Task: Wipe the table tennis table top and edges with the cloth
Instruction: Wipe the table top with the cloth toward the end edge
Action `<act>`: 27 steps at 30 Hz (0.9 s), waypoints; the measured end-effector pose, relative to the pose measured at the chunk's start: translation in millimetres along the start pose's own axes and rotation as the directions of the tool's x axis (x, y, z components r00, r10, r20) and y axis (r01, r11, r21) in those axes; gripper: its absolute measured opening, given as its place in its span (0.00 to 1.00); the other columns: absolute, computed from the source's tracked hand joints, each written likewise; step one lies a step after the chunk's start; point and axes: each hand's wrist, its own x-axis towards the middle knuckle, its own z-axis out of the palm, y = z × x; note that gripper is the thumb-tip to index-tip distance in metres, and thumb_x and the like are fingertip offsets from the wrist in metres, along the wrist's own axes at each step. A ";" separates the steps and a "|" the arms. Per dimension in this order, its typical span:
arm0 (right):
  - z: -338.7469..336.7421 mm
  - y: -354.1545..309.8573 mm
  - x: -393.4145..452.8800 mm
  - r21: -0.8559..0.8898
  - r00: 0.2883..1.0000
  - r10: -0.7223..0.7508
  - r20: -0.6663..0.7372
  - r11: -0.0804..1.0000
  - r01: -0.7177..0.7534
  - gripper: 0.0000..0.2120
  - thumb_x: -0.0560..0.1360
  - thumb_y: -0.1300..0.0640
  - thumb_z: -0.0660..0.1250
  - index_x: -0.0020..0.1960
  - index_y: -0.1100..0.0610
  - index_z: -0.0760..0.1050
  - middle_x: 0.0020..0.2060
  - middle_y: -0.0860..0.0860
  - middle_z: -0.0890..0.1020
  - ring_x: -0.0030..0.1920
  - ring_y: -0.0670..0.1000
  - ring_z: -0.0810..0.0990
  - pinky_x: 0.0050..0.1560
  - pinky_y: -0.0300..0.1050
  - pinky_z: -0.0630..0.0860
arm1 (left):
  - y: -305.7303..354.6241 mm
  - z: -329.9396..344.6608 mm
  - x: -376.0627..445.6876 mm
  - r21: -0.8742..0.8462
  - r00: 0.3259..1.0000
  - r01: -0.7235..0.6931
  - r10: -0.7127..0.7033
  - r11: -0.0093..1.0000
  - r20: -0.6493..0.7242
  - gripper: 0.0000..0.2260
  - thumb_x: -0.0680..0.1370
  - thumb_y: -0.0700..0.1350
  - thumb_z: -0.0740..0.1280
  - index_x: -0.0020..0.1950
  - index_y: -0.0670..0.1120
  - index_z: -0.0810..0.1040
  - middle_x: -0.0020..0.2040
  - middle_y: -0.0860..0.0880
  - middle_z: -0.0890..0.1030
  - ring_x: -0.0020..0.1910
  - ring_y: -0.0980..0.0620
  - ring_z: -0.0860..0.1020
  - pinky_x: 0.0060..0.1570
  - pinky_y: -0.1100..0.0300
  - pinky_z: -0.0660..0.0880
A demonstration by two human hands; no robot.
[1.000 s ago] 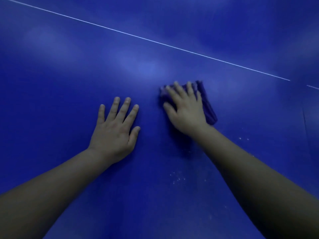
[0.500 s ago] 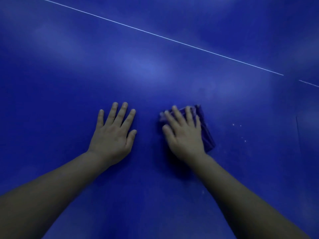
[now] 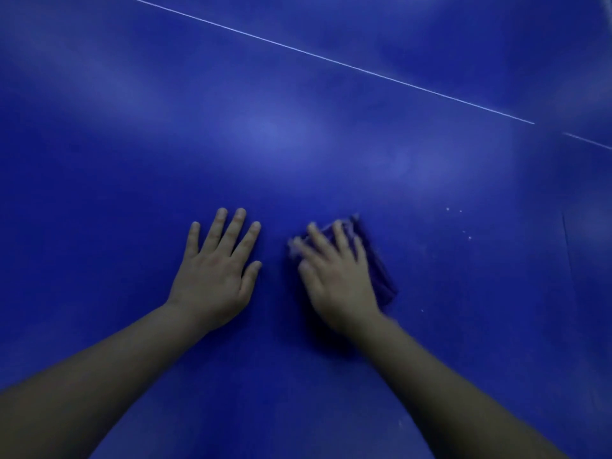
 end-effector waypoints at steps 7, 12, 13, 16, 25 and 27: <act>-4.3 49.3 -57.6 -0.119 0.990 -0.111 0.083 0.986 0.121 0.25 0.82 0.38 0.46 0.75 0.41 0.66 0.77 0.46 0.65 0.79 0.58 0.57 0.75 0.59 0.53 | -1.6 3.7 -41.2 -0.022 1.000 -0.013 0.014 1.000 0.027 0.30 0.80 0.61 0.41 0.81 0.52 0.47 0.81 0.50 0.43 0.79 0.48 0.38 0.76 0.42 0.37; 14.2 -22.0 -46.6 -0.028 0.952 0.306 -0.003 0.952 -0.306 0.26 0.82 0.39 0.44 0.78 0.39 0.59 0.80 0.45 0.56 0.80 0.58 0.48 0.76 0.63 0.44 | 6.6 10.3 -78.3 -0.014 1.000 -0.010 0.011 1.000 0.027 0.30 0.80 0.61 0.40 0.81 0.52 0.46 0.81 0.49 0.42 0.79 0.48 0.37 0.76 0.42 0.37; 19.5 -42.5 -65.4 -0.030 0.974 0.228 -0.014 0.973 -0.229 0.26 0.81 0.38 0.44 0.78 0.40 0.61 0.80 0.46 0.59 0.80 0.59 0.51 0.76 0.65 0.47 | 7.8 11.7 -86.4 -0.018 0.999 -0.016 0.017 1.000 0.027 0.30 0.80 0.61 0.40 0.81 0.52 0.47 0.81 0.49 0.43 0.79 0.47 0.37 0.76 0.42 0.37; 30.7 -62.4 -143.3 -0.039 0.993 -0.041 0.107 0.998 0.045 0.25 0.83 0.37 0.45 0.77 0.40 0.61 0.79 0.45 0.59 0.80 0.58 0.50 0.77 0.61 0.46 | 8.8 15.0 -111.1 -0.012 0.998 -0.044 0.044 0.999 0.033 0.31 0.80 0.61 0.39 0.81 0.52 0.47 0.81 0.49 0.43 0.79 0.48 0.37 0.76 0.42 0.37; 11.5 -34.5 -138.6 0.081 0.924 0.344 0.168 0.929 -0.361 0.28 0.81 0.39 0.38 0.79 0.38 0.56 0.80 0.39 0.50 0.80 0.51 0.39 0.77 0.58 0.36 | 17.6 21.3 -164.2 -0.037 0.997 -0.029 0.032 0.999 0.074 0.31 0.78 0.61 0.37 0.81 0.52 0.44 0.80 0.49 0.39 0.78 0.48 0.34 0.75 0.43 0.33; 25.7 -70.2 -155.9 0.035 0.954 0.275 0.123 0.959 -0.281 0.29 0.80 0.38 0.36 0.79 0.39 0.56 0.80 0.41 0.51 0.80 0.54 0.42 0.77 0.60 0.38 | 21.1 22.6 -169.3 -0.018 0.997 -0.027 0.028 0.999 0.076 0.31 0.78 0.61 0.37 0.81 0.52 0.43 0.81 0.49 0.39 0.78 0.47 0.34 0.74 0.42 0.34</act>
